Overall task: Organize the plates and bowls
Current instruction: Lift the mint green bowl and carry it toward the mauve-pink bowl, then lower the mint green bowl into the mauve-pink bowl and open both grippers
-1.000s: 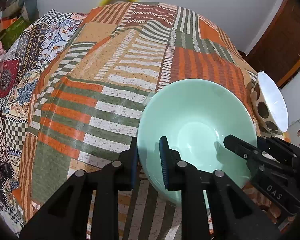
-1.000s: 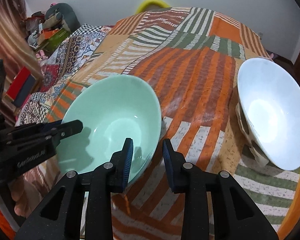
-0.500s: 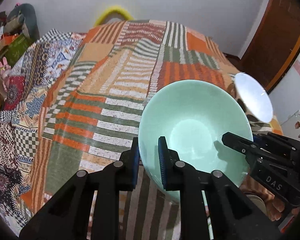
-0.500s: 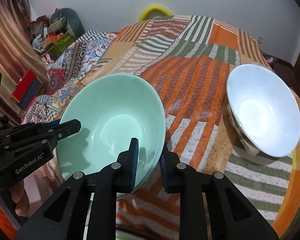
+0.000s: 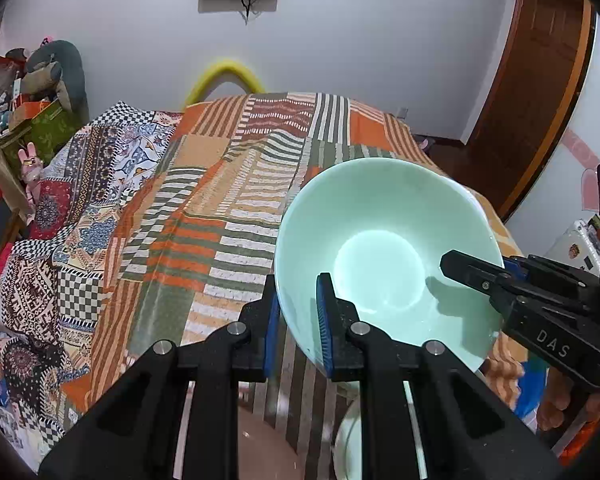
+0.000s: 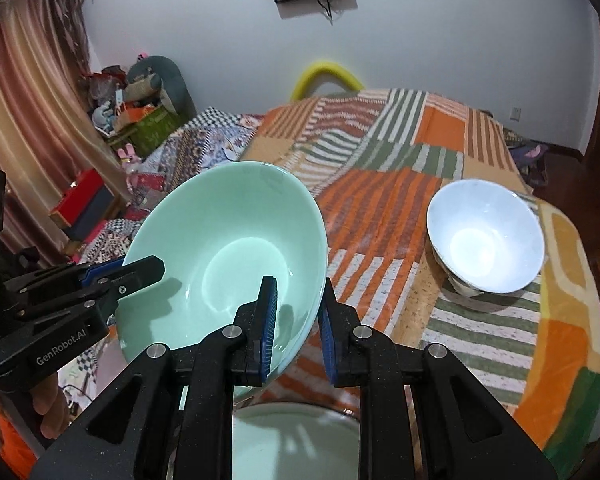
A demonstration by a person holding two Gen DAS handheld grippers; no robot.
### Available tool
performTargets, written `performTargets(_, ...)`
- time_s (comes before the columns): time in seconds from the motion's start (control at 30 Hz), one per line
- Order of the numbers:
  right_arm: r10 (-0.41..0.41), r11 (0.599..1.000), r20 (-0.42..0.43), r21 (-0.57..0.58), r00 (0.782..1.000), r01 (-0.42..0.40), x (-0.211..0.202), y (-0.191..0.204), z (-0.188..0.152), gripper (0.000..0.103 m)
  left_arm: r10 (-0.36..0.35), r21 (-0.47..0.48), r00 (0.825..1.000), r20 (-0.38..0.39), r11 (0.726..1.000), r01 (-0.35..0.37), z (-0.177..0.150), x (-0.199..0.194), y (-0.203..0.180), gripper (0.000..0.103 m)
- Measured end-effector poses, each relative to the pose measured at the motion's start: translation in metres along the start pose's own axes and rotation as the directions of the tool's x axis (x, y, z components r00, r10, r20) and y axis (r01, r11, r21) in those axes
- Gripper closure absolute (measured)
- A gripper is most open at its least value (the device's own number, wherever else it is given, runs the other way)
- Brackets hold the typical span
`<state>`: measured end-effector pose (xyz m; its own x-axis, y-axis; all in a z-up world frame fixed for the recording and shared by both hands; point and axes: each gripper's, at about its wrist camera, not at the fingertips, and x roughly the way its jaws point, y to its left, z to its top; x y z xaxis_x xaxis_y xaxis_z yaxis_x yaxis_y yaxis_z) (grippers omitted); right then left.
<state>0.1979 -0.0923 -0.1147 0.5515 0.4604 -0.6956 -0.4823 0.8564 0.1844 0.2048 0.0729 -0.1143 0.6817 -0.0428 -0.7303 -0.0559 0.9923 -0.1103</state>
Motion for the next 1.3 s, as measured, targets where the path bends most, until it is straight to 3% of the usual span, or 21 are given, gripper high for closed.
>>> performTargets(0.63,0.094,0.995,-0.022,-0.034,0.995,-0.094,-0.025,0.06,-0.049,0.085,0.042,-0.074,0.999,0.015,0.996,-0.04,-0.063,-0.078,0.037,0.086)
performTargets(1.0,0.136,0.989,-0.087,-0.054,0.987,-0.141,-0.008,0.094,-0.074,0.085,0.086,-0.136,0.995,-0.044,0.987,-0.091,-0.097,-0.082,0.069,0.086)
performTargets(1.3,0.151,0.983,-0.174,-0.078,0.973,-0.167,0.02,0.117,-0.092,0.085,0.104,-0.202,0.984,-0.142,0.971,-0.132,-0.13,-0.061,0.102,0.086)
